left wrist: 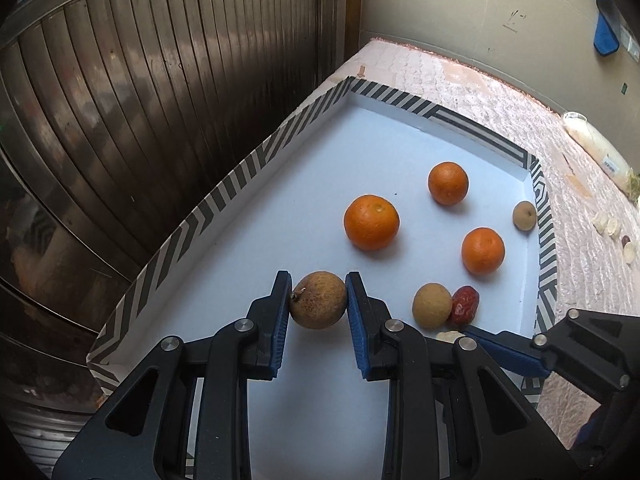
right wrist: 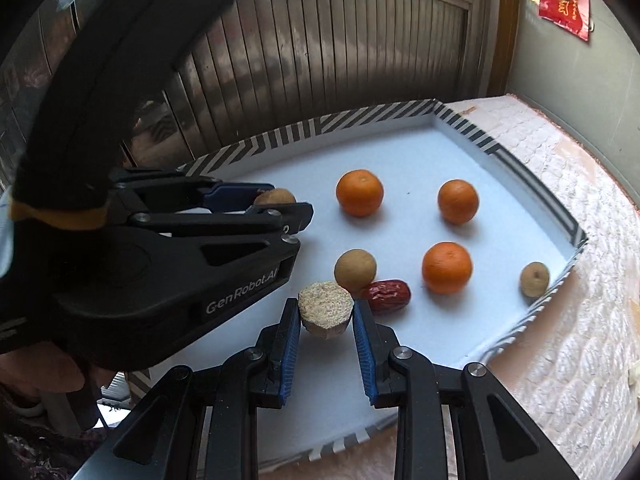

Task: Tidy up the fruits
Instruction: 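Carry the brown fruit and round cake in both tools over the tray, then open both tools to drop the brown fruit and cake into the tray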

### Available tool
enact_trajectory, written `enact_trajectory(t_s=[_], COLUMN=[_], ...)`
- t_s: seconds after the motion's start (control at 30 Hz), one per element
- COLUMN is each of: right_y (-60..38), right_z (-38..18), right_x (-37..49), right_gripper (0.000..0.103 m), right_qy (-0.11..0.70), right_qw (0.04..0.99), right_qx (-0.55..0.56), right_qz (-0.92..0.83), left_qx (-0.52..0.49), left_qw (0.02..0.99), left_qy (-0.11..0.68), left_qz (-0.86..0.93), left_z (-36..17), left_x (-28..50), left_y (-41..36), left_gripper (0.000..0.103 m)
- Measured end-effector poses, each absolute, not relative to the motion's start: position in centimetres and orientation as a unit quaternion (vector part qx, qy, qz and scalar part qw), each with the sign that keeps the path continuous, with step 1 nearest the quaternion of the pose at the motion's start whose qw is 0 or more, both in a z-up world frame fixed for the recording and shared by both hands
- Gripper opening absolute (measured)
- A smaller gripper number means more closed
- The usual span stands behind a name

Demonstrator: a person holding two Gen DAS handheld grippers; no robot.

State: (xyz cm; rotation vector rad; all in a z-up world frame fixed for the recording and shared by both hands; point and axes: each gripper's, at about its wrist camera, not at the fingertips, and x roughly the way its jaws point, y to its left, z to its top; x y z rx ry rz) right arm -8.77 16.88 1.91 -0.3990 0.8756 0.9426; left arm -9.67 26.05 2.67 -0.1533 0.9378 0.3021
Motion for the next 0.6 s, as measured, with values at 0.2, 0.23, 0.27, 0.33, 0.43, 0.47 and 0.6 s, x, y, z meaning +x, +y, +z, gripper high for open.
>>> enact_trajectory(t_s=[0.2,0.23,0.27,0.33,0.43,0.47,0.6], right_y=[17.5,17.6,17.5,17.5,16.9,16.7,15.8], right_z=[1.4,1.3,1.4,1.5,1.8,2.0,2.4], right_x=[-8.6,-8.7,-8.7,-8.9,-9.0,-9.0,-8.9], right_gripper=[0.026,0.026,0.027,0.029,0.032,0.032,0.034], right_qy=[0.406,0.407,0.407,0.405,0.405,0.404,0.403], right_qw=[0.78,0.778,0.778,0.777,0.776,0.777,0.783], right_qx=[-0.185,-0.183,-0.185,-0.186,-0.179,-0.175,-0.166], right_qz=[0.439,0.441,0.441,0.445,0.448,0.449,0.444], left_qx=[-0.074,-0.073,-0.073,-0.073,-0.068,-0.067,-0.068], left_qw=[0.873,0.872,0.873,0.875,0.877,0.877,0.876], left_qy=[0.459,0.46,0.46,0.455,0.449,0.45,0.451], left_qz=[0.147,0.148,0.147,0.147,0.154,0.156,0.159], left_z=[2.5,2.4,2.5,2.7,3.0,3.0,3.0], left_x=[-9.3,-9.3,-9.3,-9.4,-9.5,-9.5,-9.6], left_y=[26.0,25.9,25.9,25.9,25.9,25.9,25.8], left_gripper=[0.029,0.034,0.038,0.056,0.061,0.061,0.061])
